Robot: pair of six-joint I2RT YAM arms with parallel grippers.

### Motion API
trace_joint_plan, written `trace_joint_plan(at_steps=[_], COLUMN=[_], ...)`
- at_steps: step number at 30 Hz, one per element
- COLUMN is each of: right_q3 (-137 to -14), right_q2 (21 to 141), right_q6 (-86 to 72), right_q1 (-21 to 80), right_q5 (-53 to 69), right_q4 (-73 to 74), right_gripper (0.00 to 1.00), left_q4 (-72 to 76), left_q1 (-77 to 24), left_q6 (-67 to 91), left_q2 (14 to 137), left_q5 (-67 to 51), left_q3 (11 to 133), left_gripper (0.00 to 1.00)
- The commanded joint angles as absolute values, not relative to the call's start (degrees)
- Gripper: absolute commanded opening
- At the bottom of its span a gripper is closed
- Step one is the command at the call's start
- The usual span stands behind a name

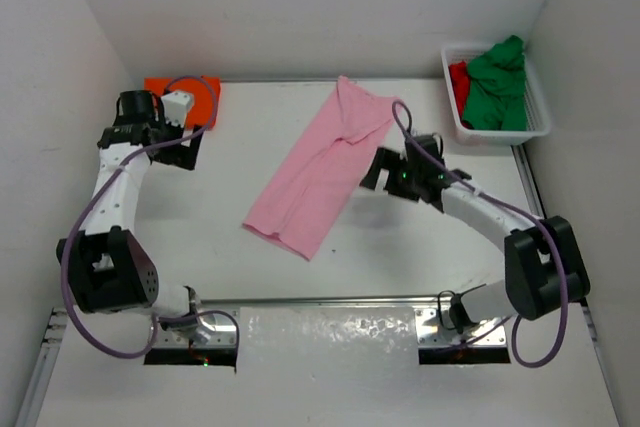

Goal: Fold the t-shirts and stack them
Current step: Rotate the tshirt 90 degrees

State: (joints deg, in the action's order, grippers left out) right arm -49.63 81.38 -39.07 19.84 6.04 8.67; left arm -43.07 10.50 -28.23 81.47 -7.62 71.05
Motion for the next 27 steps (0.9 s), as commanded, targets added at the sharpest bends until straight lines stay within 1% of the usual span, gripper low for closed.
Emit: trace_joint_plan(at_steps=[1, 2, 3, 5, 7, 8, 9, 11, 12, 14, 18, 23, 27], right_q3=[-40.1, -37.9, -36.7, -32.3, -29.2, -26.3, -25.0, -23.4, -23.6, -24.5, -25.7, -29.0, -29.1], right_q2=[77.8, 77.0, 76.2, 73.6, 72.7, 72.9, 73.4, 76.3, 77.6, 80.4, 88.5, 94.4, 97.5], right_q6=[-53.7, -56.0, -56.0, -61.2, -68.0, -70.4, -72.7, -76.7, -77.9, -79.5, -87.3, -92.2, -96.3], right_q1=[22.0, 24.9, 26.4, 30.2, 32.8, 35.0, 36.2, 39.6, 40.7, 43.5, 47.5, 52.6, 55.2], right_q5=[12.2, 8.2, 6.8, 4.6, 0.5, 0.0, -1.0, -2.3, -2.5, -2.8, -2.8, -1.8, -0.7], right_q4=[0.3, 0.4, 0.1, -3.7, -7.5, -8.8, -12.3, -14.3, -14.4, -15.0, -21.0, -20.7, -19.2], right_gripper=[0.99, 0.98, 0.97, 0.94, 0.88, 0.87, 0.86, 0.82, 0.8, 0.78, 0.73, 0.68, 0.65], left_q4=[-43.6, -42.3, -41.9, -41.0, -37.8, -36.7, -35.8, -35.4, -34.9, -33.9, -33.7, -33.8, -33.9], left_q1=[10.7, 10.9, 11.0, 11.1, 11.1, 11.0, 11.1, 11.1, 11.0, 11.1, 11.0, 11.0, 11.0], left_q6=[-24.0, -23.2, -23.1, -23.7, -23.6, -23.4, -23.4, -22.9, -22.9, -22.3, -21.9, -21.6, -22.1], left_q2=[77.0, 75.1, 75.1, 71.9, 68.8, 68.1, 67.8, 67.0, 66.5, 65.9, 65.6, 64.2, 63.2], left_q5=[-5.2, -4.2, -4.2, -3.9, -4.4, -5.0, -5.8, -8.7, -10.0, -11.0, -13.6, -15.0, -14.9], left_q3=[72.9, 71.2, 70.4, 67.5, 63.8, 62.9, 62.3, 61.1, 60.7, 59.5, 59.5, 59.8, 59.6], left_gripper=[1.0, 1.0, 1.0, 1.0, 1.0, 1.0, 1.0, 1.0, 1.0, 1.0, 1.0, 1.0, 1.0])
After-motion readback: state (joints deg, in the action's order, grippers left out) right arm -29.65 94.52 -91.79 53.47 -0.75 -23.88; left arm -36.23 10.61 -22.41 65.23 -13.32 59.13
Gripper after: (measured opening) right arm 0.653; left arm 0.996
